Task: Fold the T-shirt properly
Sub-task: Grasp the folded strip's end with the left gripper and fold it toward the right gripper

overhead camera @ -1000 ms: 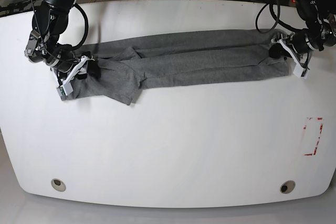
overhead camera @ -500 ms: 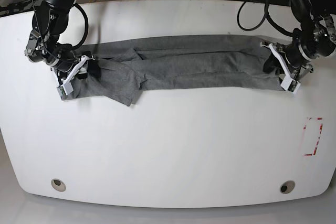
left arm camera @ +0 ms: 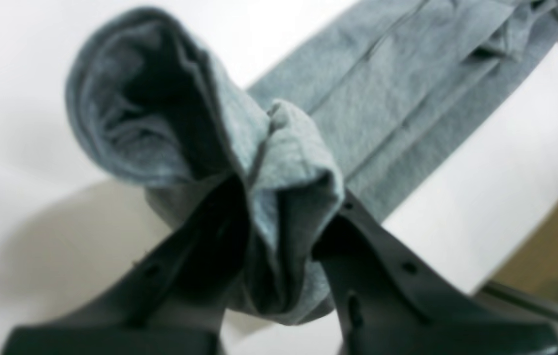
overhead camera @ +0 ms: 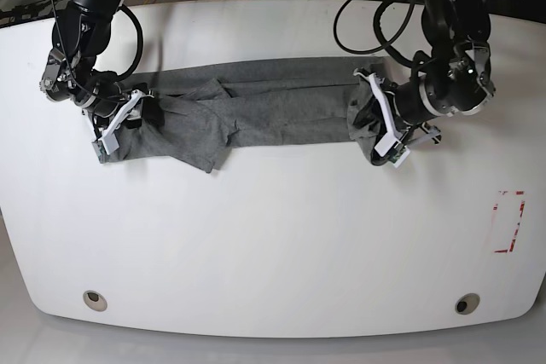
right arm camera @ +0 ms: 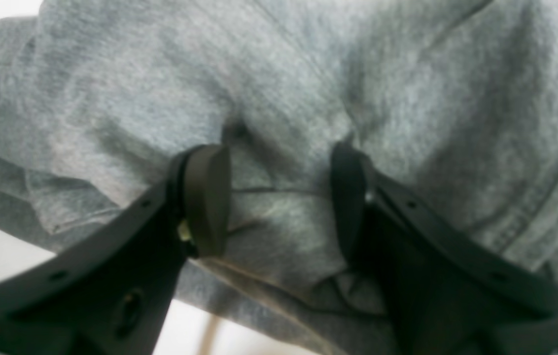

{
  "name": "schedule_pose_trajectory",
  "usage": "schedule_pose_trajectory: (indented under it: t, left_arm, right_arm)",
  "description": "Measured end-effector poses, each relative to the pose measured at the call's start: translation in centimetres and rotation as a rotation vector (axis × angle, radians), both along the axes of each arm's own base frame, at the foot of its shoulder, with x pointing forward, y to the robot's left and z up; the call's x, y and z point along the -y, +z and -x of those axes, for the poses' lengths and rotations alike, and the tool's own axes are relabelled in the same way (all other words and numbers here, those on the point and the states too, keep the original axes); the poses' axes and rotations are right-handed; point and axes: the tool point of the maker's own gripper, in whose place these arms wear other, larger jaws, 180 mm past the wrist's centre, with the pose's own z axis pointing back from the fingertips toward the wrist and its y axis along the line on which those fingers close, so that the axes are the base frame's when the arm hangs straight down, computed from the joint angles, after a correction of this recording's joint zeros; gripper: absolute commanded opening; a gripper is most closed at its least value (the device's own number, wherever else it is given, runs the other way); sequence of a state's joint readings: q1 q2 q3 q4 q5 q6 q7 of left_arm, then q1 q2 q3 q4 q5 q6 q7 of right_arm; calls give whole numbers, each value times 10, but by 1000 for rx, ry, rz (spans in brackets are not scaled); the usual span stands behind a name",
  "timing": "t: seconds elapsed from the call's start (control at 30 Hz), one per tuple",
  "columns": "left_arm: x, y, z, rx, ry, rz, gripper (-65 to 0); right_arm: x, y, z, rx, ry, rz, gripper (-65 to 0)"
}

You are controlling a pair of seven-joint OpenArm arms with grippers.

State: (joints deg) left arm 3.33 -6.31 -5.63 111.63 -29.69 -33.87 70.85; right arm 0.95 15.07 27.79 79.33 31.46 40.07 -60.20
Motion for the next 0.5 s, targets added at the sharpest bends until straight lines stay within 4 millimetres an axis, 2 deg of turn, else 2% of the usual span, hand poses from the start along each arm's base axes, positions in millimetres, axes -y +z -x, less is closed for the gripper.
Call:
schedule_pose_trajectory:
  t: [0.2, 0.37, 0.4, 0.5]
  left_arm:
    - [33, -8, -6, -14, -54, -23, -614]
    - [57, -12, -3, -29, -119, -8, -611]
    - [60, -13, -2, -34, -129, -12, -601]
    - [69, -12, -2, -27, -166, -23, -501]
  right_arm:
    - [0, 0, 0, 0, 2, 1, -344]
    - [0, 0, 0, 0, 1, 1, -344]
    - [0, 0, 0, 0, 1, 1, -344]
    - [0, 0, -1, 1, 1, 1, -344]
